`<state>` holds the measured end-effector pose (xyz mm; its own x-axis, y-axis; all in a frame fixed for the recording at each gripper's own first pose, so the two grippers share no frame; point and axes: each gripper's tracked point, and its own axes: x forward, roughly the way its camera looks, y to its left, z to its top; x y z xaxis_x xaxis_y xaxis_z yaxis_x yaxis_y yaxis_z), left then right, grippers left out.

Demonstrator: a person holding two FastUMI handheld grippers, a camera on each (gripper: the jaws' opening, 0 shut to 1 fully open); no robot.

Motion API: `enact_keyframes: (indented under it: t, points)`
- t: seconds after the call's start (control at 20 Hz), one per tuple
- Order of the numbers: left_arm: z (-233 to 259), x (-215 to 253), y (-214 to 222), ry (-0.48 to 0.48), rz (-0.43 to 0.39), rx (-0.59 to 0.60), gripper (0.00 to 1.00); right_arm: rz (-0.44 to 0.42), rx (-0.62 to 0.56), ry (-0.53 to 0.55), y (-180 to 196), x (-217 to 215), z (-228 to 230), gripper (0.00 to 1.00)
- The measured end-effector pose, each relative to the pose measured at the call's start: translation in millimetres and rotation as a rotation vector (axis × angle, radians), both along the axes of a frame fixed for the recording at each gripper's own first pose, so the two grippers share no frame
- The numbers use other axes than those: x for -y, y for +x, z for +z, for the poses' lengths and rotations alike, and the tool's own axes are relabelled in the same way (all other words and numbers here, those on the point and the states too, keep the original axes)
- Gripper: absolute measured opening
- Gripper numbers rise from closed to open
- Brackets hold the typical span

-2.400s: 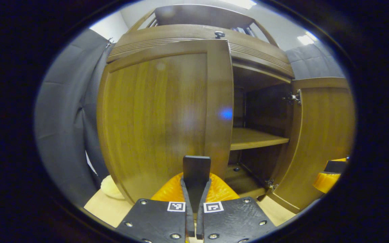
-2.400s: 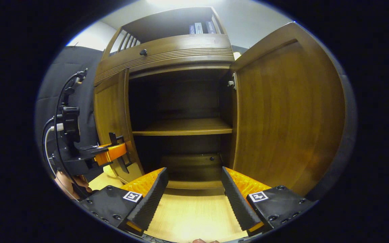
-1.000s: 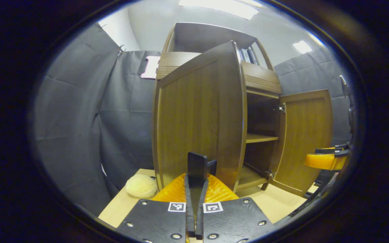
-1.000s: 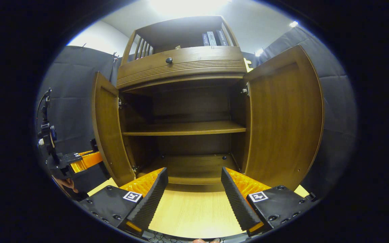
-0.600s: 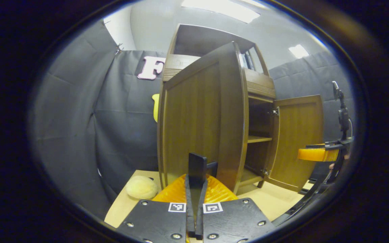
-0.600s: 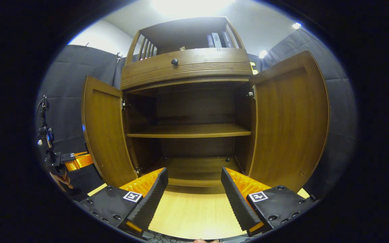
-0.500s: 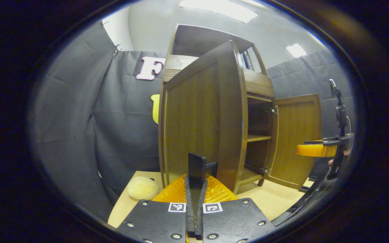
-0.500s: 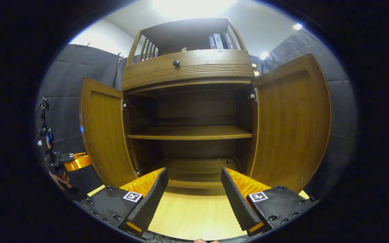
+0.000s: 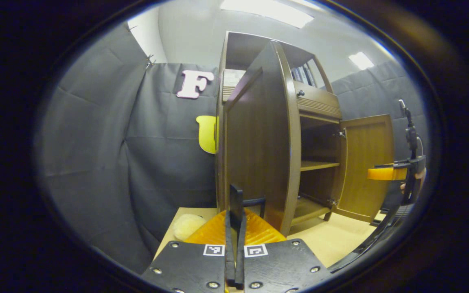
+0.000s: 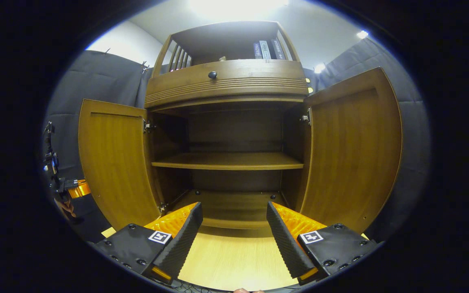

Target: Open the right door of the double-door shoe cabinet with the right hand, and open the left door with the left hand.

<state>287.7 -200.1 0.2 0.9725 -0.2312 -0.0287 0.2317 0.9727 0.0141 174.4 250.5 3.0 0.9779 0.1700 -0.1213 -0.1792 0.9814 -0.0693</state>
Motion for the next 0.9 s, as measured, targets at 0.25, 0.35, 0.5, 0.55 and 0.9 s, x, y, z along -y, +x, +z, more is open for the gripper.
enact_keyframes:
  t: [0.25,0.35,0.5,0.55,0.9]
  points:
    - [2.4,-13.6,1.4,0.015,0.035,0.013,0.02,-0.033,-0.010,-0.027,5.1,7.1,5.1,0.99]
    - [4.2,-11.3,4.0,-0.008,0.034,0.022,0.02,-0.051,-0.009,-0.042,12.3,13.1,12.9,0.96]
    - [5.8,-12.3,1.2,-0.008,0.038,0.023,0.02,-0.073,-0.010,-0.049,16.8,20.7,19.0,0.96]
    - [6.0,-14.1,0.0,-0.004,0.044,0.024,0.02,-0.075,-0.008,-0.048,18.9,22.9,20.8,0.96]
    - [11.2,-29.2,-6.1,-0.046,0.211,-0.001,0.02,-0.072,-0.016,-0.007,38.2,40.3,15.1,0.97]
